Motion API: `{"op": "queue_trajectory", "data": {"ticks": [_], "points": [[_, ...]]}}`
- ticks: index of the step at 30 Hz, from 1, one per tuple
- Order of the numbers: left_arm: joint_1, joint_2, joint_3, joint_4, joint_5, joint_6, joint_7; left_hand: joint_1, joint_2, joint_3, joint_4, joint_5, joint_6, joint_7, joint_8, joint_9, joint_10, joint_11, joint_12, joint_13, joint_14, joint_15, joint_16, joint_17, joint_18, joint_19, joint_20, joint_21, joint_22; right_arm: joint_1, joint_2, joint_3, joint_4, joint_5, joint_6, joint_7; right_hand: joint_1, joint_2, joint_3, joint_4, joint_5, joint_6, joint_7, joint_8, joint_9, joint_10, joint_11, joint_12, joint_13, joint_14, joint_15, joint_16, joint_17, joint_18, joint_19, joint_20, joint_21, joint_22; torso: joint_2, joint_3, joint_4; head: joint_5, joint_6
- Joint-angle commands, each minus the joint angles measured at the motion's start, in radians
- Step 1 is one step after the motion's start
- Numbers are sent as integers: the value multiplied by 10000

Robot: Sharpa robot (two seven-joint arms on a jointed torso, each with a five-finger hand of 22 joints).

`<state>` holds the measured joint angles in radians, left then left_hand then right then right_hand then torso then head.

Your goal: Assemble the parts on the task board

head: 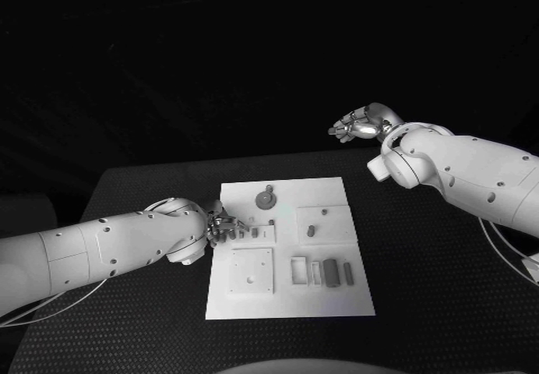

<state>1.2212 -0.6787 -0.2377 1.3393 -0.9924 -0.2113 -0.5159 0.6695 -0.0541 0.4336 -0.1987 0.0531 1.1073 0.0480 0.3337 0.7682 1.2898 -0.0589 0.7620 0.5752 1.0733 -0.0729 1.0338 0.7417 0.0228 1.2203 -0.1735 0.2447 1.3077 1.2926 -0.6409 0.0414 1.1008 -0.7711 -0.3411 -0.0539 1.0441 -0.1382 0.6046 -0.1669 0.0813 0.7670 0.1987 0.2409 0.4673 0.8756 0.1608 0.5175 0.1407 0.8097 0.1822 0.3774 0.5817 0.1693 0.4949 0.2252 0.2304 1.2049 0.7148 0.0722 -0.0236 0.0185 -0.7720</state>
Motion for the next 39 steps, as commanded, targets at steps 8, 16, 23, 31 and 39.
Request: {"op": "queue_trajectory", "data": {"ticks": [8, 16, 23, 31, 39], "points": [[9, -400, 337, 370, 810, -172, 1339, 692, 372, 73, -820, 395, -684, 268, -277, -98, -677, 269, -316, -129, -520, 148, -278, -176, 67, -468, 157, -323, 138, -39, -59, 2, -15, -11, 171, 145, -20, -71, -10, 44, -18, -52, 230, 53, -14, -26, 39, 50, -18, -91, -2, -53, 19, -118, -54, -35, -68, 21, -7, 0, 10, -57, 139], [20, -443, 875, 285, 866, -1848, 3276, 2681, -49, 568, -905, 769, -1368, 711, -491, -187, -1579, 776, -1520, -922, -1402, 805, -1229, -887, 106, -1303, 794, -1321, -317, -143, -55, 1, -69, -13, 210, 178, 4, -48, -3, 27, -18, -51, 228, 58, -18, -25, 38, 57, -26, -74, -8, -45, 30, -113, -38, -40, -76, 37, -8, -2, -2, -39, 237], [29, -153, 898, 181, -1557, -1602, 3636, 4212, -306, 1570, -883, 363, -1548, 769, -829, -544, -2254, 1438, -3425, -1918, -1356, 883, -1280, -1043, 156, -1177, 897, -1538, -315, -184, -38, 1, -83, -13, 222, 205, 6, -40, -3, 25, -19, -51, 229, 60, -19, -26, 38, 59, -28, -70, -9, -43, 33, -112, -33, -40, -78, 42, 2, 6, -6, -49, 293], [28, 558, 895, -36, -4029, -1319, 4073, 4447, -524, 1502, -862, 28, -1711, 791, -1241, -1070, -1931, 1582, -4930, -2580, -547, 670, -1053, -1065, 304, -361, 706, -1393, -188, -202, 4, 1, -103, -13, 214, 247, 7, -31, -3, 23, -19, -51, 229, 61, -21, -26, 38, 60, -31, -68, -11, -42, 35, -112, -28, -40, -81, 46, 8, -4, -9, -63, 319], [-70, 1239, 845, -669, -4952, -1162, 4183, 4415, -728, 1392, -824, 20, -1722, 860, -1305, -1199, -1740, 1592, -5294, -2702, -493, 672, -1096, -1098, 288, -291, 695, -1476, -189, -212, 57, 1, -104, -12, 242, 277, 7, -23, -4, 21, -20, -52, 229, 62, -22, -26, 39, 62, -33, -66, -12, -42, 37, -112, -25, -40, -84, 50, 32, -2, -27, -89, 352]]}}
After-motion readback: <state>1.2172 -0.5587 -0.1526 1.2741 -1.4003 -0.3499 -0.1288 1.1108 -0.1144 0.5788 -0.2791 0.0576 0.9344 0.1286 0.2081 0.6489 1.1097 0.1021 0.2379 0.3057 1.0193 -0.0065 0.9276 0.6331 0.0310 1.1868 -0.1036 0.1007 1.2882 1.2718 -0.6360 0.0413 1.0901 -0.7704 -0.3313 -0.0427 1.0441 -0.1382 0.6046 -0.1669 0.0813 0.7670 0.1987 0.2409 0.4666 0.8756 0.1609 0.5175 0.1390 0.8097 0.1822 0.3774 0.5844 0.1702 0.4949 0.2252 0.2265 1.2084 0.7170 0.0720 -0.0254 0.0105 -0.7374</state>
